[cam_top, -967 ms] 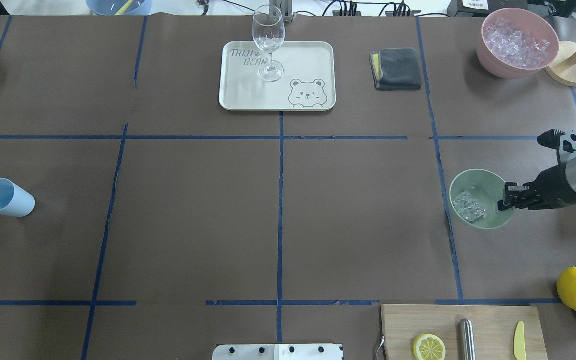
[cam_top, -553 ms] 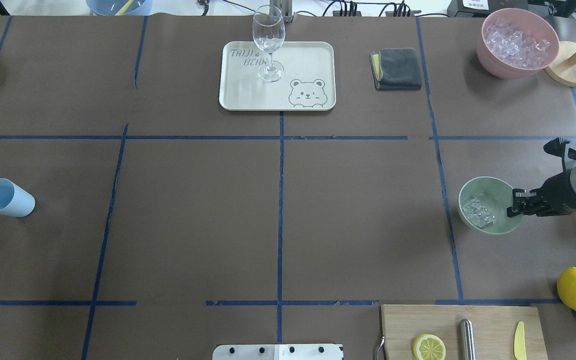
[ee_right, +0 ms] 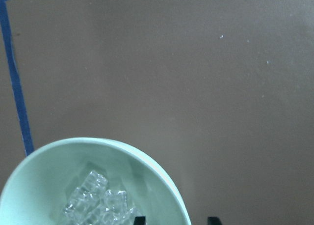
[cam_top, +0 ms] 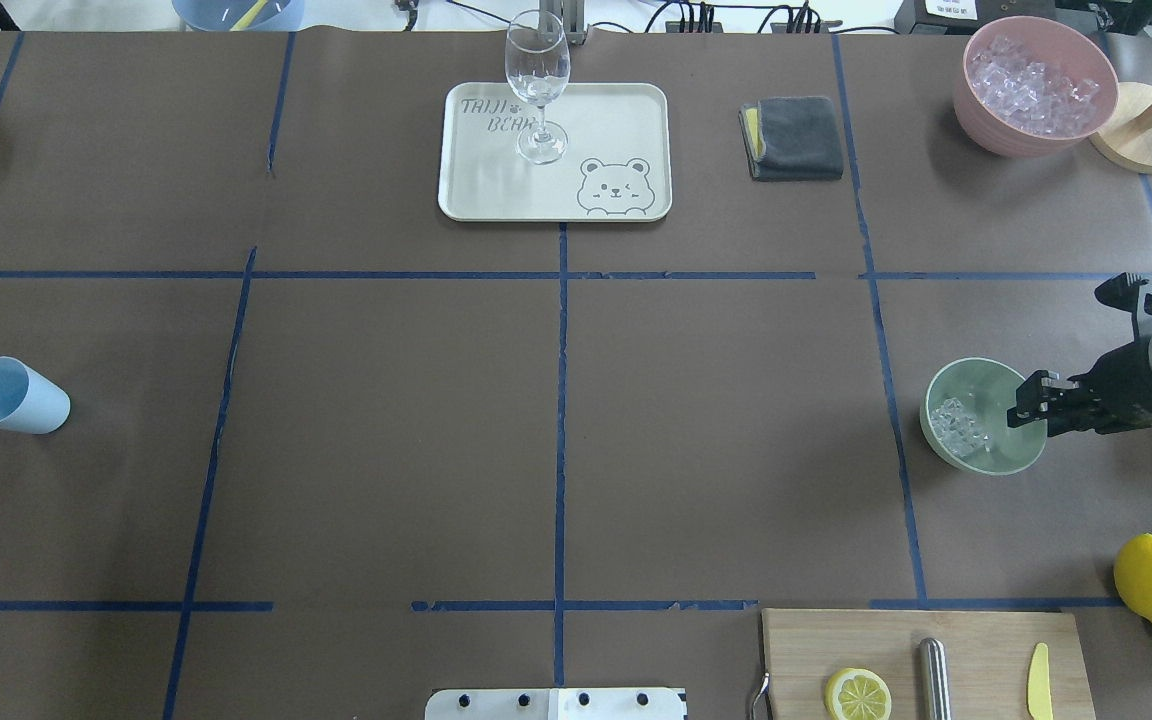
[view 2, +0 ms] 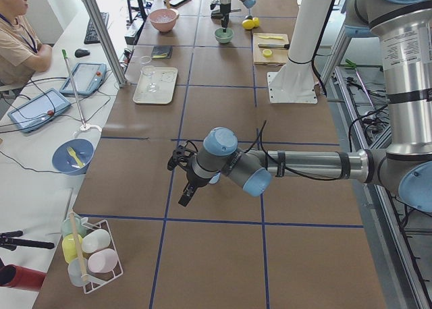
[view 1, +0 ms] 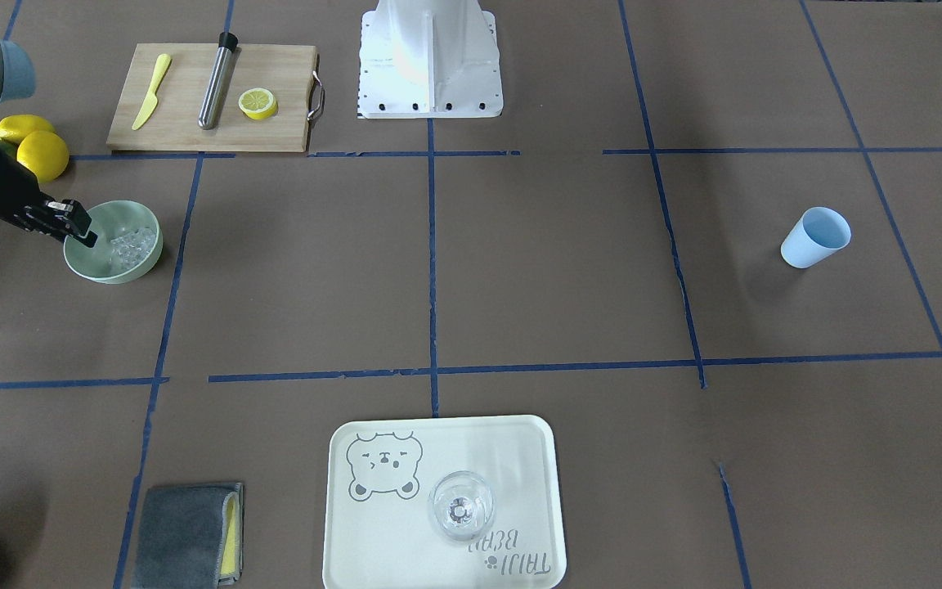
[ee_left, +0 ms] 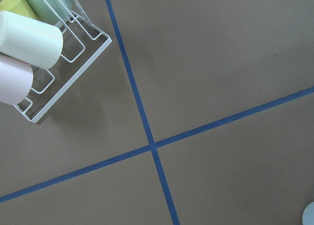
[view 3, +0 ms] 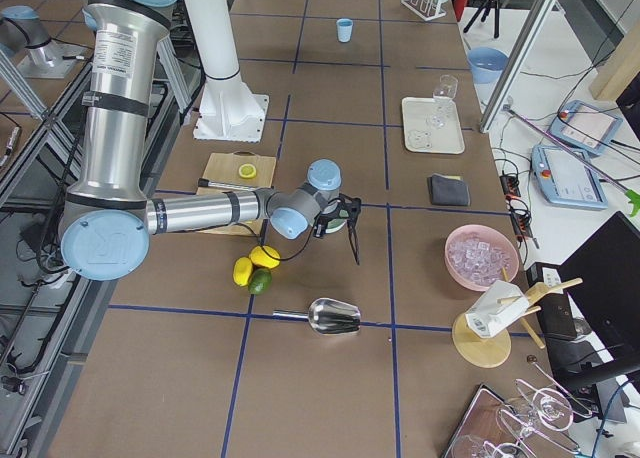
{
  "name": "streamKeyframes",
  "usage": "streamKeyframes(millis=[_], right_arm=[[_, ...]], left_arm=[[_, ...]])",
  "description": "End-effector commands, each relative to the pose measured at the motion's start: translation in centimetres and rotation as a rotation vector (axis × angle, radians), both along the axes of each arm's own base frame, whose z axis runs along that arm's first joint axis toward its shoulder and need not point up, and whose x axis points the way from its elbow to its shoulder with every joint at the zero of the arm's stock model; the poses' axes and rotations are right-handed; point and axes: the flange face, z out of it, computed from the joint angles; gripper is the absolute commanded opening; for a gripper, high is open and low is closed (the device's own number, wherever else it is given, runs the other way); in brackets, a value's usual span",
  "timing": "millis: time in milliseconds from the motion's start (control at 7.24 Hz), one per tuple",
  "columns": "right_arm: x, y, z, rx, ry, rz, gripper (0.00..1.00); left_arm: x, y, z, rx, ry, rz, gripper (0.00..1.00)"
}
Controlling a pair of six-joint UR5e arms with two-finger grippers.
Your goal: Pour ice into bowl
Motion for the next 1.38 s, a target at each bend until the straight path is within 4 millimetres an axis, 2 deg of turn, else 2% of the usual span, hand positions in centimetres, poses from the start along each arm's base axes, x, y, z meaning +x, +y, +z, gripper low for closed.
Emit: streamKeyframes(millis=[0, 276, 415, 553, 691, 829, 967, 1106, 1244], right_arm=[[6.3, -2.2, -0.2, 0.076, -0.05, -0.004, 1.0], [13.3, -4.1, 1.5, 0.152, -0.006, -0.039, 1.0], [18.1, -4.8, 3.3, 0.197, 0.057, -0.103, 1.0], [22.3, -6.0, 4.0, 0.239, 0.103, -0.179, 1.0], [25.9, -7.4, 3.4, 0.261, 0.137, -0.241, 1.0], [27.1, -8.2, 3.3, 0.294, 0.183, -0.313, 1.0], [27.1, -7.7, 4.1, 0.281, 0.18, -0.318, 1.0], [27.1, -7.4, 5.3, 0.251, 0.169, -0.313, 1.0], [26.9, -7.4, 7.0, 0.217, 0.132, -0.306, 1.0]], left_arm=[[0.0, -0.3, -0.3, 0.007, -0.001, 0.001, 1.0], [0.1, -0.5, 0.8, 0.022, -0.035, 0.053, 1.0], [-0.2, -1.1, 1.4, 0.011, -0.09, 0.137, 1.0], [-2.3, -3.5, 0.4, -0.037, -0.118, 0.141, 1.0], [-3.9, -4.7, 0.2, -0.129, -0.116, 0.132, 1.0], [-3.2, -4.6, 0.4, -0.222, -0.022, 0.167, 1.0], [-2.8, -3.7, 2.4, -0.283, 0.04, 0.184, 1.0], [-2.2, -2.1, 5.6, -0.368, 0.146, 0.203, 1.0], [-2.0, -1.2, 3.7, -0.356, 0.16, 0.207, 1.0]])
